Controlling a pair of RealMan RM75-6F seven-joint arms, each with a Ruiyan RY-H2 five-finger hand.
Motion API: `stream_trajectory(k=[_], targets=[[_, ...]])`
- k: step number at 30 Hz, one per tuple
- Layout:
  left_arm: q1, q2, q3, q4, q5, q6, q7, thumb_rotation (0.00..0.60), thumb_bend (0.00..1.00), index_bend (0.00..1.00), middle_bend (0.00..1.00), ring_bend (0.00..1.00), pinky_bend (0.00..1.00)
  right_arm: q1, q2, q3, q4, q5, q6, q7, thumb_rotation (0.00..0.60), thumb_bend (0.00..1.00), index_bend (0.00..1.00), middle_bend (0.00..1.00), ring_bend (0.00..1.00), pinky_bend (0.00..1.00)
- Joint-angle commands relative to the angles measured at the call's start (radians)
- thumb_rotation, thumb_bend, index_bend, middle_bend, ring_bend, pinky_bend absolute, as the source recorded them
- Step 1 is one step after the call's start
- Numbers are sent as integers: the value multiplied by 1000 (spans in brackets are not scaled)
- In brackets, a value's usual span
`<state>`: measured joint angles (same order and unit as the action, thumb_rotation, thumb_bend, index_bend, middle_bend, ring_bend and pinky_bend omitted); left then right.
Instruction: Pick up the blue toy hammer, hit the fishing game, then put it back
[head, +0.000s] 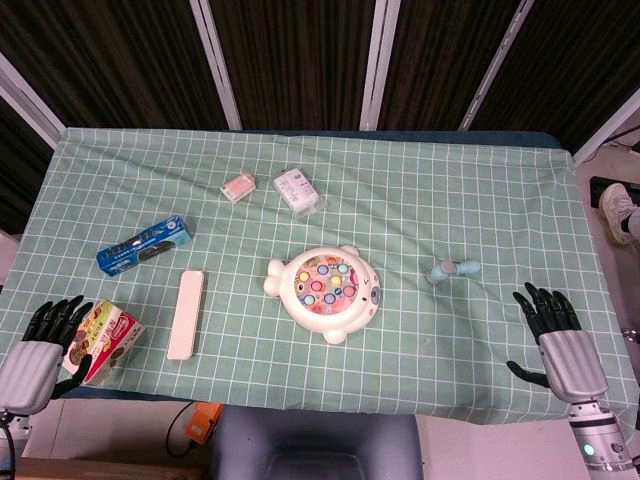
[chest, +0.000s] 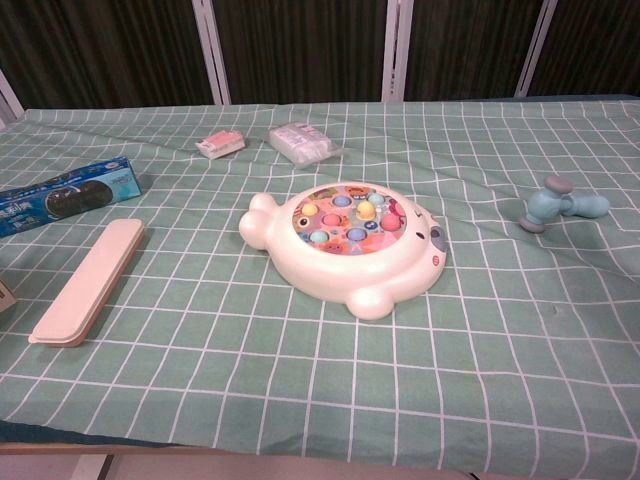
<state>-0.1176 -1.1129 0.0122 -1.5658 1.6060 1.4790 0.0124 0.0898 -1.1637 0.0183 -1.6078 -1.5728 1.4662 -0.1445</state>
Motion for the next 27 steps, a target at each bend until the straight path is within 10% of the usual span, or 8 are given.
stream_trajectory(k=[1,11,20,27], targets=[[-1,0,0,0,0,-1,-2,600,417,0,31,16,43,3,-1,0,-1,4,-7,-3,600,213,0,0,0,0],[-11,0,1,-2,-2,-20,-8,600,416,0,32,17,43,99,-34,70,87,52,-113,19,600,213,32,0,0,0],[-10,-4,-9,-5,-35,-26,12,600,416,0,32,16,43,305,-95,212,255,211,-351,46,600,231,412,4,0,0],[-19,-11,-20,-6,-73,-57,35,600,416,0,34,16,42,407,-190,218,439,235,-463,85,600,356,586,76,0,0]])
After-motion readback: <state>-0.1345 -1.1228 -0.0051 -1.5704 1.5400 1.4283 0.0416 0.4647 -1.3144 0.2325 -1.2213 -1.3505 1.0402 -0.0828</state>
